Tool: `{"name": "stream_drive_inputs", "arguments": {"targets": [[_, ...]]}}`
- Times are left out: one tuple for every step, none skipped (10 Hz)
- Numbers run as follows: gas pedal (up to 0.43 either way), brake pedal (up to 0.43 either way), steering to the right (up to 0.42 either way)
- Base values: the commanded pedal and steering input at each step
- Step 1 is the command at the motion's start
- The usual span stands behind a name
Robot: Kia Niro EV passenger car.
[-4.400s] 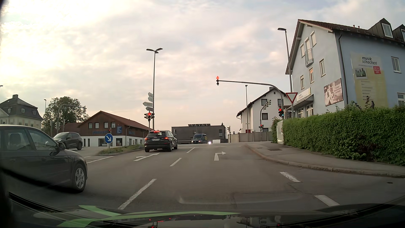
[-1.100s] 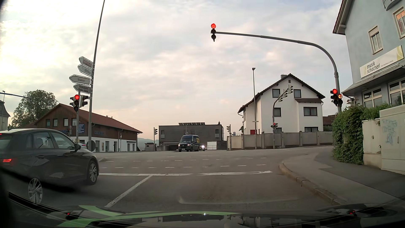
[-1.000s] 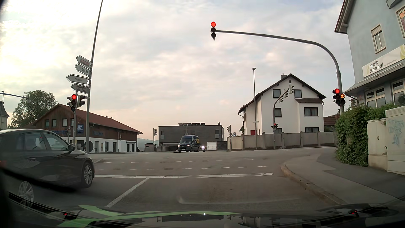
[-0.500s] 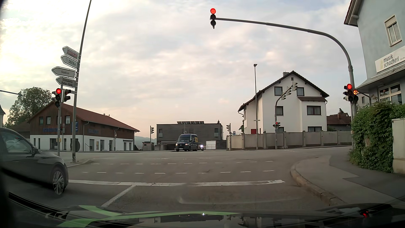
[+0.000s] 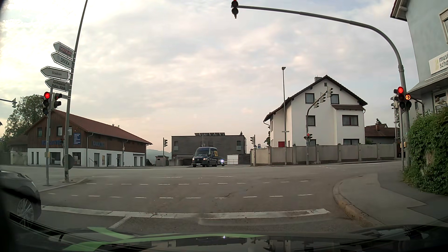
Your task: Follow the waypoints while adhering to traffic rules and regulations
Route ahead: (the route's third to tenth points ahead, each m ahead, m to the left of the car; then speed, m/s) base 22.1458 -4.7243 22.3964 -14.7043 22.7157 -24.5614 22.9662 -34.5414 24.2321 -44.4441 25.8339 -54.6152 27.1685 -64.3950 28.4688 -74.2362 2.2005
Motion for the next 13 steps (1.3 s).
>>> {"name": "stream_drive_inputs", "arguments": {"targets": [[0.0, 0.165, 0.004], [0.0, 0.165, 0.004], [0.0, 0.171, 0.004], [0.0, 0.171, 0.004], [0.0, 0.183, 0.004], [0.0, 0.189, 0.004], [0.0, 0.189, 0.004], [0.0, 0.189, 0.004], [0.0, 0.189, 0.004], [0.0, 0.183, 0.004], [0.0, 0.183, 0.004], [0.0, 0.189, 0.004], [0.0, 0.189, 0.004]]}}
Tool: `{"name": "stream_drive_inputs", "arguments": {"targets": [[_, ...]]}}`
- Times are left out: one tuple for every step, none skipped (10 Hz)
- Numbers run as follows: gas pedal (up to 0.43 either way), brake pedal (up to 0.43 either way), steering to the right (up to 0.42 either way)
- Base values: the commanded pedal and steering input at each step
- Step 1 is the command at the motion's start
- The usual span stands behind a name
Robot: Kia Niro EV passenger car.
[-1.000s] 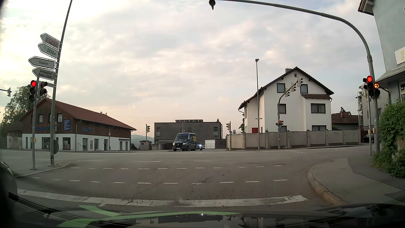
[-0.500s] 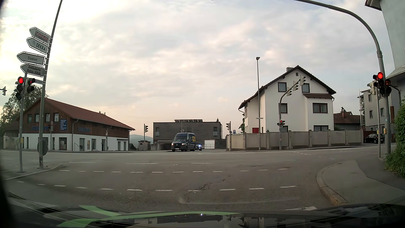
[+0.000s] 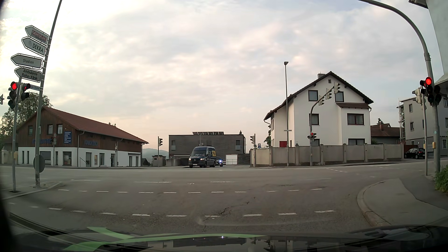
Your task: Follow the waypoints while adhering to traffic rules and regulations
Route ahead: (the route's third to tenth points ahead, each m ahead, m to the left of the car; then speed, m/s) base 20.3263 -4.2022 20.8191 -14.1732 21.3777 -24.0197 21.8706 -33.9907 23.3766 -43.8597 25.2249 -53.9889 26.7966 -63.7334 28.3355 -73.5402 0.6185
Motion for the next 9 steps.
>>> {"name": "stream_drive_inputs", "arguments": {"targets": [[0.0, 0.189, 0.004], [0.0, 0.189, 0.004], [0.0, 0.189, 0.004], [0.0, 0.189, 0.004], [0.0, 0.189, 0.004], [0.0, 0.189, 0.004], [0.0, 0.189, 0.004], [0.0, 0.189, 0.004], [0.0, 0.189, 0.004]]}}
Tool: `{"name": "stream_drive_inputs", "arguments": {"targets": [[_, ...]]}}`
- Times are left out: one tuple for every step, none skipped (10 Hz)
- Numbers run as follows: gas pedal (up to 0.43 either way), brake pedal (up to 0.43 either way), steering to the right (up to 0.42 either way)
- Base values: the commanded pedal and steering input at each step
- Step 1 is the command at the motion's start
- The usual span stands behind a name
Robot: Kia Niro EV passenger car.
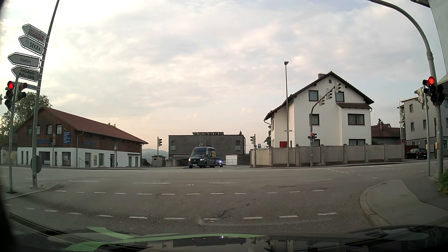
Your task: Follow the waypoints while adhering to traffic rules and regulations
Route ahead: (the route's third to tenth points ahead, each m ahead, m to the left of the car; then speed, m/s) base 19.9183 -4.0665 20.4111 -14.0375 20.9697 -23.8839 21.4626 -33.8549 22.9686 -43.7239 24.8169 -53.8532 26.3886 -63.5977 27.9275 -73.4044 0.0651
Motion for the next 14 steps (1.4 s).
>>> {"name": "stream_drive_inputs", "arguments": {"targets": [[0.0, 0.189, 0.004], [0.0, 0.195, 0.004], [0.0, 0.201, 0.004], [0.0, 0.201, 0.004], [0.0, 0.207, 0.004], [0.0, 0.213, 0.004], [0.0, 0.22, 0.004], [0.0, 0.22, 0.004], [0.0, 0.226, 0.004], [0.0, 0.226, 0.004], [0.0, 0.232, 0.004], [0.0, 0.232, 0.004], [0.0, 0.232, 0.004], [0.0, 0.232, 0.004]]}}
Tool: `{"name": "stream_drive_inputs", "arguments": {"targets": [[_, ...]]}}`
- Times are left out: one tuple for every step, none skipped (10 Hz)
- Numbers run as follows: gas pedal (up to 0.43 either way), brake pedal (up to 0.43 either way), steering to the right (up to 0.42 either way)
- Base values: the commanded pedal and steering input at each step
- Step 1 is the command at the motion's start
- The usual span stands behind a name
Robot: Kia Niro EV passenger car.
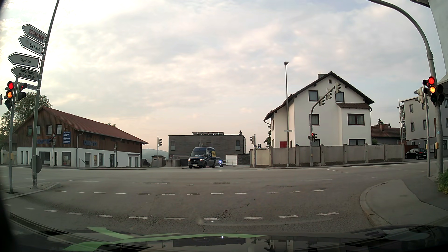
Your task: Follow the waypoints while adhering to traffic rules and regulations
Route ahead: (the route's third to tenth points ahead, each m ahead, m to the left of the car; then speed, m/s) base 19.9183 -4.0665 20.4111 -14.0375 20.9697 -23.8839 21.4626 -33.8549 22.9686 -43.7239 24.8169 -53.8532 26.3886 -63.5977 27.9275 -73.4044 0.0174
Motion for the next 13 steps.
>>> {"name": "stream_drive_inputs", "arguments": {"targets": [[0.0, 0.232, 0.004], [0.0, 0.232, 0.004], [0.0, 0.232, 0.003], [0.0, 0.232, 0.003], [0.0, 0.207, 0.003], [0.0, 0.018, 0.003], [0.0, 0.0, 0.002], [0.0, 0.0, 0.001], [0.0, 0.0, 0.001], [0.0, 0.0, 0.001], [0.0, 0.0, 0.001], [0.008, 0.0, 0.001], [0.0, 0.0, 0.001]]}}
